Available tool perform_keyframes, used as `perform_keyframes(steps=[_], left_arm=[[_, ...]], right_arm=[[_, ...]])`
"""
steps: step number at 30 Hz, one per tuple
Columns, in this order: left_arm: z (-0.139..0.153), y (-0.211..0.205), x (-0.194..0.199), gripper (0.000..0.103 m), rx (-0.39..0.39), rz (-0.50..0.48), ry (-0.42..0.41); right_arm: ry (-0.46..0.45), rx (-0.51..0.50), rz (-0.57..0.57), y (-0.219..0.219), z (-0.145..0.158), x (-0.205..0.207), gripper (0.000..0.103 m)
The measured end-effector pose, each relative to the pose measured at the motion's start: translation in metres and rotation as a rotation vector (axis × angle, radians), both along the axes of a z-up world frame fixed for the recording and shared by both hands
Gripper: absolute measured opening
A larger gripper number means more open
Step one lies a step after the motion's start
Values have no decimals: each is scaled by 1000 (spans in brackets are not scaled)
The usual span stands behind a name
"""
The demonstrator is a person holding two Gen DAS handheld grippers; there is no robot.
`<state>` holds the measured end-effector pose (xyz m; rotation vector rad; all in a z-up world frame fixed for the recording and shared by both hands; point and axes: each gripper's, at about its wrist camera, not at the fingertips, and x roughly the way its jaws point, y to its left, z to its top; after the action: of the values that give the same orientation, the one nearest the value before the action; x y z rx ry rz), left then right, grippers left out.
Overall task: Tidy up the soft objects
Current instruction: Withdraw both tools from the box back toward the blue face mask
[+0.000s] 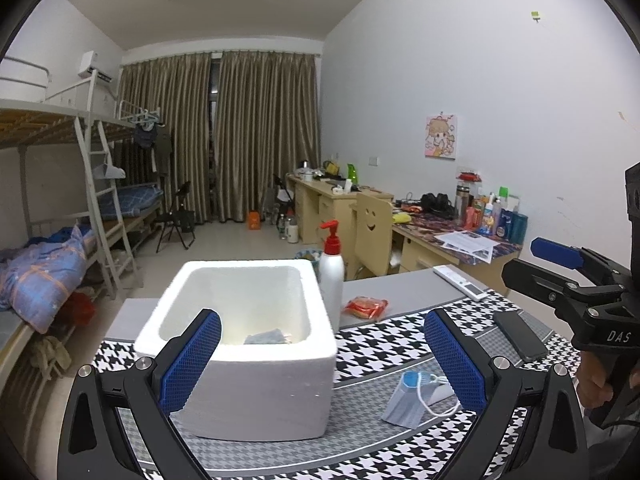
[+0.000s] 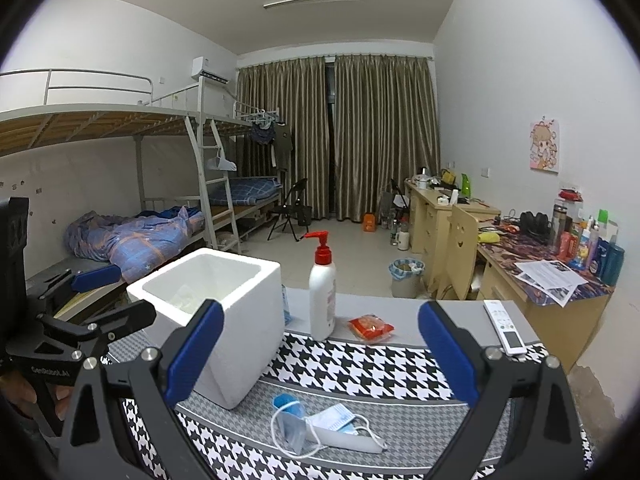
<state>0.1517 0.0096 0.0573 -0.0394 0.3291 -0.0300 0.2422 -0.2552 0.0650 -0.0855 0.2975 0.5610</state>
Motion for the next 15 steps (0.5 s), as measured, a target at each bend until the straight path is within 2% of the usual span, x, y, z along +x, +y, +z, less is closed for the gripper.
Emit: perform_keyframes(steps=[15], left_arm=[[-14, -18, 4, 102, 4, -51, 24]], right_arm=[[7, -7, -48, -18, -13, -4, 100]])
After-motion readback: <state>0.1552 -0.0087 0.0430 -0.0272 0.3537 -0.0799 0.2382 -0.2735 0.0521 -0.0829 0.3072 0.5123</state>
